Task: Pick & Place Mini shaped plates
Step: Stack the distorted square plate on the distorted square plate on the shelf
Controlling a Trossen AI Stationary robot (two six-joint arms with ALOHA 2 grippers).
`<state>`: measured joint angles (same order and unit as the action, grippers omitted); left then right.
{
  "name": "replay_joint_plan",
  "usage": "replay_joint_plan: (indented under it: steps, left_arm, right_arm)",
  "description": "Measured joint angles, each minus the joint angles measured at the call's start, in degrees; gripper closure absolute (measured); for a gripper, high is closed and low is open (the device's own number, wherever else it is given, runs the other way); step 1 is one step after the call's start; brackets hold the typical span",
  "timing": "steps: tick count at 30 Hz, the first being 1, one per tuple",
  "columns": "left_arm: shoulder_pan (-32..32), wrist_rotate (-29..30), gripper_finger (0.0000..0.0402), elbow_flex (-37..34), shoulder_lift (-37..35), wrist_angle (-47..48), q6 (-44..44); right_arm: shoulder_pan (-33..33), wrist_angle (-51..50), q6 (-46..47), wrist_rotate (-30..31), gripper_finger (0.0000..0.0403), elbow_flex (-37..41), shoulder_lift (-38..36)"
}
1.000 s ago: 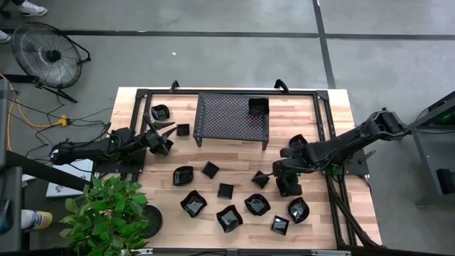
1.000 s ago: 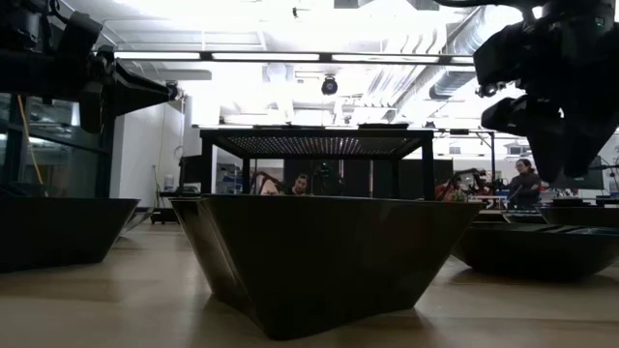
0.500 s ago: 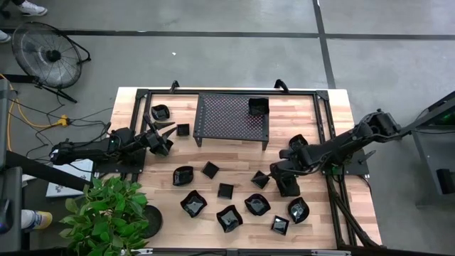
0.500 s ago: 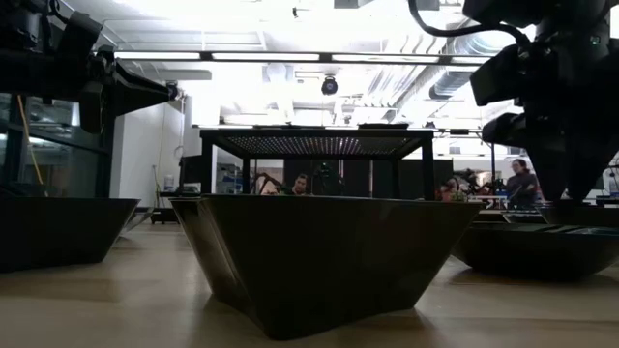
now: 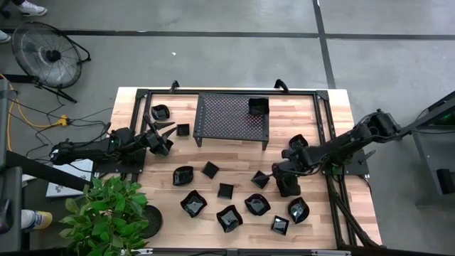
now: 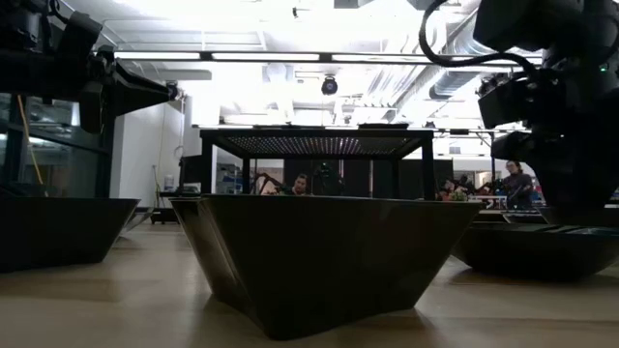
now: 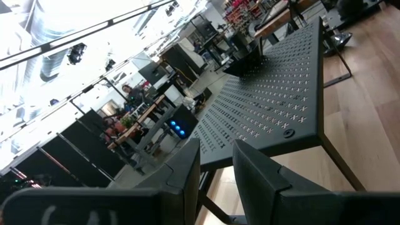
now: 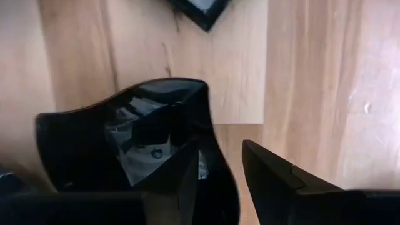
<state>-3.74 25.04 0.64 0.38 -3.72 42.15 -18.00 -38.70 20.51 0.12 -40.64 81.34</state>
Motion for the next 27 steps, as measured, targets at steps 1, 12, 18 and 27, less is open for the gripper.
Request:
replay_joint_plan:
  steps: [1,12,18,27]
  left_arm:
    - [0.0,0.0,0.0309,0.0,0.0,0.0,0.0]
    - [0.0,0.0,0.0309,0.0,0.0,0.0,0.0]
    - [0.0,0.0,0.0309,0.0,0.0,0.0,0.0]
    - [0.0,0.0,0.0309,0.0,0.0,0.0,0.0]
  right_arm:
    - [0.0,0.1,0.0,0.2,0.0284,0.0,0.0]
    - [0.0,-0.9,-1.5,-1.1,0.0328,-1.7,-0.1]
    - [0.0,-1.0,-1.5,-2.0,0.0362,-1.7,-0.1]
    - [0.0,-1.5,1.5,-4.0,0.04,-1.7,-0.1]
